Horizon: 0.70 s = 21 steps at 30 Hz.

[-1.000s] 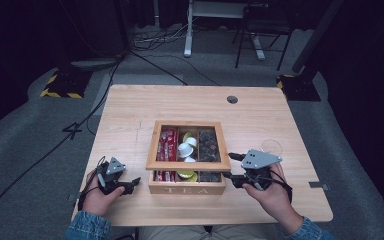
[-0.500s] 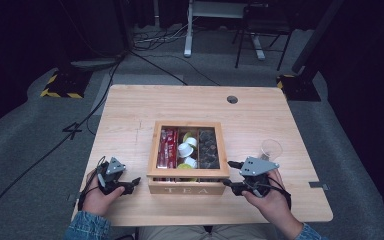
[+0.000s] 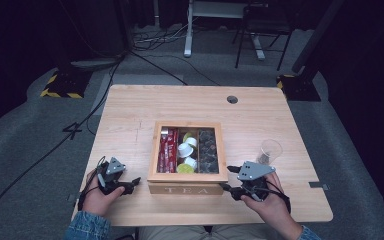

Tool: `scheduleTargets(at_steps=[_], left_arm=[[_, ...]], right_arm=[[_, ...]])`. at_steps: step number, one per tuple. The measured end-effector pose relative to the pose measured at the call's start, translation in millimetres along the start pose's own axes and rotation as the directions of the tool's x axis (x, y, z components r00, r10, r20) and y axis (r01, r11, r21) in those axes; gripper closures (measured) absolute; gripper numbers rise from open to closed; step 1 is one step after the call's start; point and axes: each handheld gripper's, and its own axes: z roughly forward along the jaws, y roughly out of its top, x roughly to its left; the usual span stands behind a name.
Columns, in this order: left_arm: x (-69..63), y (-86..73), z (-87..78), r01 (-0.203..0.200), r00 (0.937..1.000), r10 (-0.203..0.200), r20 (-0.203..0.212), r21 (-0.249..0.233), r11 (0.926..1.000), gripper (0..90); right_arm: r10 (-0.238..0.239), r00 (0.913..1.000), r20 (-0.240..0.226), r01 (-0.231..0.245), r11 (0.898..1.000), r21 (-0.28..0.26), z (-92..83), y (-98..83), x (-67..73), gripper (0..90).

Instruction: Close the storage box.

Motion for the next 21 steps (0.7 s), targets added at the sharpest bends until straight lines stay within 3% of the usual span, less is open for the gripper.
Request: scheduleTargets(at_steps=[7,11,16,21], left_arm=[[0.0,0.0,0.0,0.000,1.0000,0.000,0.000,0.000,1.0000,22.0],[0.1,0.0,0.0,0.000,1.0000,0.000,0.001,0.000,1.0000,22.0],[0.1,0.0,0.0,0.000,1.0000,0.000,0.001,0.000,1.0000,22.0],[0.4,0.1,-0.1,0.001,1.0000,-0.001,0.003,0.001,1.0000,22.0]], right_arm=[[-0.001,1.0000,0.002,0.001,1.000,0.017,3.1,-2.9,2.1,39.2],[0.018,0.9998,-0.014,-0.018,1.000,-0.013,0.6,-0.4,1.6,31.9],[0.013,0.9996,-0.024,-0.013,1.000,-0.015,1.7,1.9,2.3,31.7],[0.054,0.9969,-0.057,-0.056,0.998,-0.035,1.0,7.0,-7.3,29.7]])
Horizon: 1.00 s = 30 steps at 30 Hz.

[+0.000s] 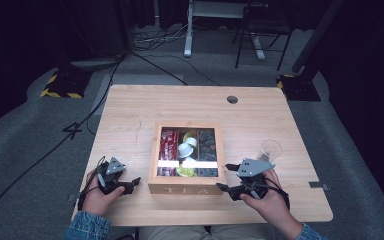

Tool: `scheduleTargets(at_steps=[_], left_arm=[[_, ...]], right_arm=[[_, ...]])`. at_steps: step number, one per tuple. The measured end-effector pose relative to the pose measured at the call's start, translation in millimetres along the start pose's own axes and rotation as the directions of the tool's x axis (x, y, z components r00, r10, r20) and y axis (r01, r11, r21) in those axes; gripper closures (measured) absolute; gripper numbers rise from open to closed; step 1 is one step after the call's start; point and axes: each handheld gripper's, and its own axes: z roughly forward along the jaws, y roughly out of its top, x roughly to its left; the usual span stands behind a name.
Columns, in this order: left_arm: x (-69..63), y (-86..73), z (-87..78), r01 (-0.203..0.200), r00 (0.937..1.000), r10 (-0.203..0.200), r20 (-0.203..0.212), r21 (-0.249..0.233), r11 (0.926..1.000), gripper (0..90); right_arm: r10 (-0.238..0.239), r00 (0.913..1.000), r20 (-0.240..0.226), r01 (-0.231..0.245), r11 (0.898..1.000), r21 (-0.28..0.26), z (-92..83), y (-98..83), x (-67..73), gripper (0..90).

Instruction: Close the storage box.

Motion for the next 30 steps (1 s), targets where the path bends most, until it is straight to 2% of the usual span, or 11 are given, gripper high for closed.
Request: scheduleTargets(at_steps=[7,11,13,15,19,20,22,24,25,26,30], left_arm=[[0.6,-3.3,-3.4,-0.011,0.9999,0.011,0.004,0.000,0.9999,21.9],[0.4,-4.9,-4.9,-0.009,0.9999,0.009,0.006,0.001,1.0000,21.9],[0.3,-5.0,-4.9,-0.009,0.9999,0.009,0.007,0.001,1.0000,21.9],[0.4,-5.0,-4.9,-0.009,0.9999,0.009,0.009,0.002,1.0000,21.8],[-0.5,-4.9,-4.1,-0.023,0.9996,0.022,0.017,0.009,0.9997,16.3],[-0.2,-4.8,-4.2,-0.021,0.9996,0.021,0.020,0.010,0.9997,16.1],[-0.3,-4.9,-4.1,-0.022,0.9995,0.021,0.021,0.010,0.9997,15.9],[-0.3,-4.8,-4.2,-0.021,0.9995,0.021,0.022,0.012,0.9997,15.8],[-0.3,-4.8,-4.2,-0.021,0.9995,0.021,0.022,0.012,0.9997,15.7],[0.4,-4.8,-4.1,-0.029,0.9993,0.028,0.026,0.011,0.9995,15.6],[2.7,-4.9,-4.7,-0.039,0.9989,0.039,0.027,0.013,0.9991,15.5]], right_arm=[[0.071,0.9974,-0.015,-0.071,0.996,-0.056,-25.3,6.8,-22.9,22.6],[0.094,0.9955,0.004,-0.094,0.993,-0.074,-41.0,2.1,-34.1,19.2],[0.123,0.9918,0.034,-0.119,0.988,-0.098,-57.9,-2.8,-45.9,18.6],[0.127,0.9902,0.058,-0.121,0.988,-0.100,-68.5,-6.3,-53.9,18.2],[0.148,0.9849,0.090,-0.138,0.985,-0.107,-83.4,-13.0,-65.6,17.4],[0.166,0.9802,0.107,-0.155,0.982,-0.109,-92.5,-18.8,-73.7,16.7],[0.174,0.9778,0.116,-0.162,0.981,-0.107,-96.8,-22.1,-77.7,16.3],[0.202,0.9681,0.149,-0.189,0.977,-0.095,-107.5,-33.0,-89.4,16.3],[0.202,0.9681,0.149,-0.189,0.977,-0.095,-107.5,-33.0,-89.4,16.3],[0.223,0.9604,0.167,-0.210,0.973,-0.091,-113.5,-40.7,-96.5,16.3],[0.254,0.9459,0.202,-0.242,0.967,-0.080,-123.4,-56.2,-108.5,16.3]])
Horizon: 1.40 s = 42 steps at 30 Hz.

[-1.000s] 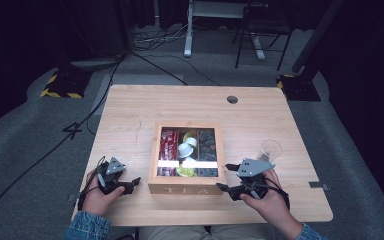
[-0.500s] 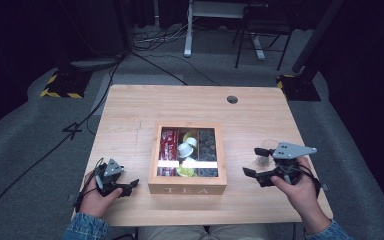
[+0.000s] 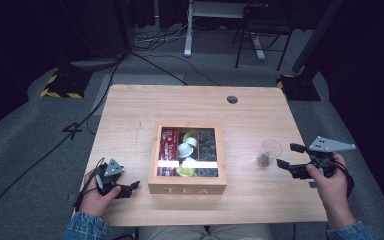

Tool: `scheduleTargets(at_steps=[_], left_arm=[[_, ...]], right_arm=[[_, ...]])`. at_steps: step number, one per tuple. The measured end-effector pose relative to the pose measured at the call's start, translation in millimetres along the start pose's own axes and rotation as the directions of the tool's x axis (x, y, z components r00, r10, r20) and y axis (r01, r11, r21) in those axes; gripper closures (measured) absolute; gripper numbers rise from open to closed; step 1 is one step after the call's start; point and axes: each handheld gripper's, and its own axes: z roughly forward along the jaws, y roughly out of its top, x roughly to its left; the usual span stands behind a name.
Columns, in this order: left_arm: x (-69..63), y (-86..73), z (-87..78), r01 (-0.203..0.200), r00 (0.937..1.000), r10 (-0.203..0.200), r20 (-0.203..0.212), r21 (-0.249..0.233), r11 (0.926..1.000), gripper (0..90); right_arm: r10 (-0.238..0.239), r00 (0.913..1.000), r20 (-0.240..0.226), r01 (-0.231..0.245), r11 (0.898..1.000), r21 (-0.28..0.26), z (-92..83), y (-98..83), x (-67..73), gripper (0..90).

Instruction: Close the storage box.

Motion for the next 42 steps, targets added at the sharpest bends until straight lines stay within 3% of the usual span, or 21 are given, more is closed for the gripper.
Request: scheduleTargets(at_steps=[9,13,15,18,25,32,42], left_arm=[[3.7,-0.6,-0.2,0.000,1.0000,0.000,0.005,-0.003,1.0000,15.3],[4.2,-0.6,-0.3,-0.004,1.0000,0.004,0.005,-0.003,1.0000,15.3],[4.1,-0.6,-0.2,-0.004,1.0000,0.004,0.006,-0.003,1.0000,15.3],[4.2,-0.6,-0.3,-0.005,1.0000,0.005,0.006,-0.003,1.0000,15.3],[4.0,-0.6,-0.2,-0.003,1.0000,0.003,0.006,-0.003,1.0000,15.3],[4.2,-0.6,-0.2,-0.005,1.0000,0.005,0.006,-0.003,1.0000,15.3],[4.1,-0.5,-0.4,-0.006,1.0000,0.006,0.006,0.000,1.0000,15.3]], right_arm=[[0.019,0.9973,0.070,-0.026,0.995,0.096,-3.4,-30.1,-28.8,16.3],[0.030,0.9926,0.118,-0.041,0.995,0.089,1.6,-44.3,-34.1,16.3],[0.037,0.9926,0.116,-0.046,0.996,0.077,4.0,-48.1,-34.4,16.3],[0.031,0.9934,0.111,-0.044,0.991,0.123,13.1,-59.4,-39.1,16.4],[0.073,0.9900,0.121,-0.091,0.984,0.154,26.5,-80.2,-48.2,16.4],[0.091,0.9851,0.146,-0.114,0.981,0.157,35.5,-92.9,-50.7,16.4],[0.069,0.9855,0.155,-0.097,0.978,0.183,43.4,-103.4,-46.6,16.4]])
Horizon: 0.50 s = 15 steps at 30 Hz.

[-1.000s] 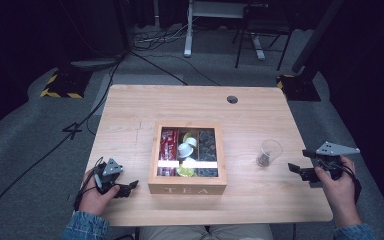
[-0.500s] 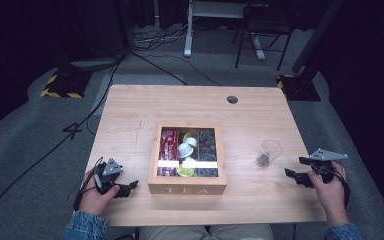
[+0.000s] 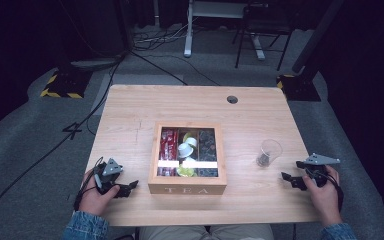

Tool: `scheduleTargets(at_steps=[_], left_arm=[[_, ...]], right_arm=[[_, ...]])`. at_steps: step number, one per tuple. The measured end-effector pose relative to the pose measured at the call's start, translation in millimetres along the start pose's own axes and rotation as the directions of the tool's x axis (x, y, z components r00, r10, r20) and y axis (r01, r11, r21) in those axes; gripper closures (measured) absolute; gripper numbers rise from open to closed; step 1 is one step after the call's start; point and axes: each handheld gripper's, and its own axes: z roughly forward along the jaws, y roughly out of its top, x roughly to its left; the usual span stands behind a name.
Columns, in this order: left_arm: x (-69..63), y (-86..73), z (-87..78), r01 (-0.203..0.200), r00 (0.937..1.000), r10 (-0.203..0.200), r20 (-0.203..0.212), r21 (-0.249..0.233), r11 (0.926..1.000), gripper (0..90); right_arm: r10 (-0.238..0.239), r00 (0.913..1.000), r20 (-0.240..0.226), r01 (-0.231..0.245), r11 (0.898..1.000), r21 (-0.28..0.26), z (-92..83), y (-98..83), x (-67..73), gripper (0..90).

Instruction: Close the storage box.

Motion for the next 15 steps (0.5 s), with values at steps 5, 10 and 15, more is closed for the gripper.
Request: scheduleTargets(at_steps=[5,10,15], left_arm=[[-0.1,0.0,0.0,0.000,1.0000,0.000,0.000,0.000,1.0000,15.2],[-0.5,-0.1,0.0,0.004,1.0000,-0.004,-0.004,0.000,1.0000,15.2],[-5.1,-1.3,-0.7,0.042,0.9984,-0.042,-0.037,-0.005,0.9991,15.0]], right_arm=[[0.022,0.9997,0.009,-0.021,1.000,-0.021,4.1,-5.4,1.3,14.0],[0.023,0.9997,0.009,-0.023,1.000,-0.021,4.3,-5.5,1.8,13.7],[0.024,0.9997,0.009,-0.023,1.000,-0.021,4.3,-5.6,1.8,13.7]])
